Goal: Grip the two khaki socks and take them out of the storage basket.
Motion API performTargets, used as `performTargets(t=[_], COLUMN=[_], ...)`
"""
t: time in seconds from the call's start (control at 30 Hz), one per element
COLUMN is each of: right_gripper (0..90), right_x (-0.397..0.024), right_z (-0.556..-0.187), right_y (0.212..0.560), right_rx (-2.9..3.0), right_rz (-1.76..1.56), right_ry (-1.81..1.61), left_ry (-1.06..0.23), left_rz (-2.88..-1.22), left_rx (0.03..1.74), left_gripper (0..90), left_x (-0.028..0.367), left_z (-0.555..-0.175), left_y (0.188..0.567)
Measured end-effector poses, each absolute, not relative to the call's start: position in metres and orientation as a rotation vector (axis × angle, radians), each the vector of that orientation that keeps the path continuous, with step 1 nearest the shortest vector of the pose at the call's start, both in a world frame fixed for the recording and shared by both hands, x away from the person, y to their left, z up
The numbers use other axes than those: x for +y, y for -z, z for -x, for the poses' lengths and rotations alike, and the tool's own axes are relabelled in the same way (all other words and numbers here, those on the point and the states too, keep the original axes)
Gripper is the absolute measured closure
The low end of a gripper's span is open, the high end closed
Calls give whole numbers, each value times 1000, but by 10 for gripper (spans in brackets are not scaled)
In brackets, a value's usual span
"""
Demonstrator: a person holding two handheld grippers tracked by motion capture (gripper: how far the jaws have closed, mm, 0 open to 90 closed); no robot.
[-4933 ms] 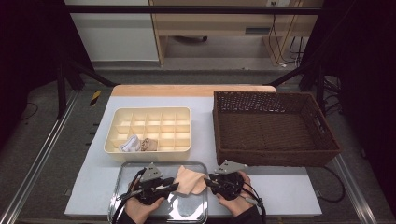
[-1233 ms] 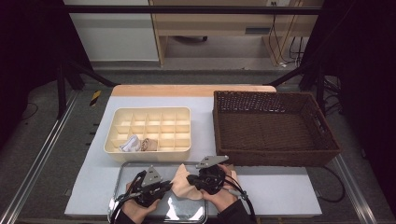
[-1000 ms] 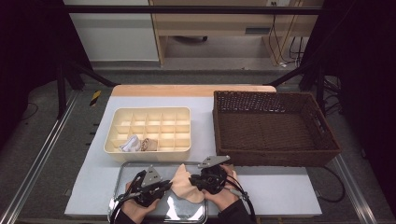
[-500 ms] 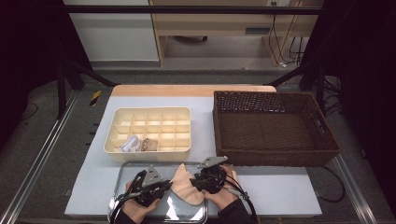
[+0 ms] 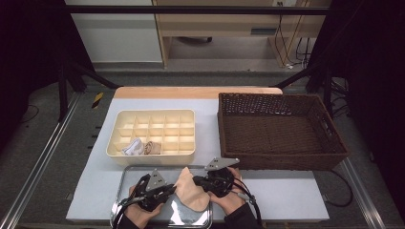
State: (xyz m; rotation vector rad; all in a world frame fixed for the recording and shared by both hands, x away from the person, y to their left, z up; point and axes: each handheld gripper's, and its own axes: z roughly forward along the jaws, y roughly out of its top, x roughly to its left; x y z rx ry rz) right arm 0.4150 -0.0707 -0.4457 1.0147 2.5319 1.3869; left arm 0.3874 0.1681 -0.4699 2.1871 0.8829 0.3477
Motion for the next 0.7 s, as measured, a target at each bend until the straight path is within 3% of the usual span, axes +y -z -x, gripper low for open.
performTargets(t=[0.23, 0.5, 0.7], right_gripper=[898, 898, 896], right_x=[-58, -37, -33], right_z=[-404, -393, -391], right_y=[441, 460, 470], right_rx=[2624, 2786, 2833], right_rz=[-922, -800, -798], right_ry=[-1485, -1391, -1325], left_ry=[-357, -383, -384], left_rz=[-2184, -2169, -2113], left_rx=[889, 901, 936], left_gripper=[847, 832, 712], left_x=[168, 170, 179], left_z=[-388, -390, -394], left_y=[471, 472, 467])
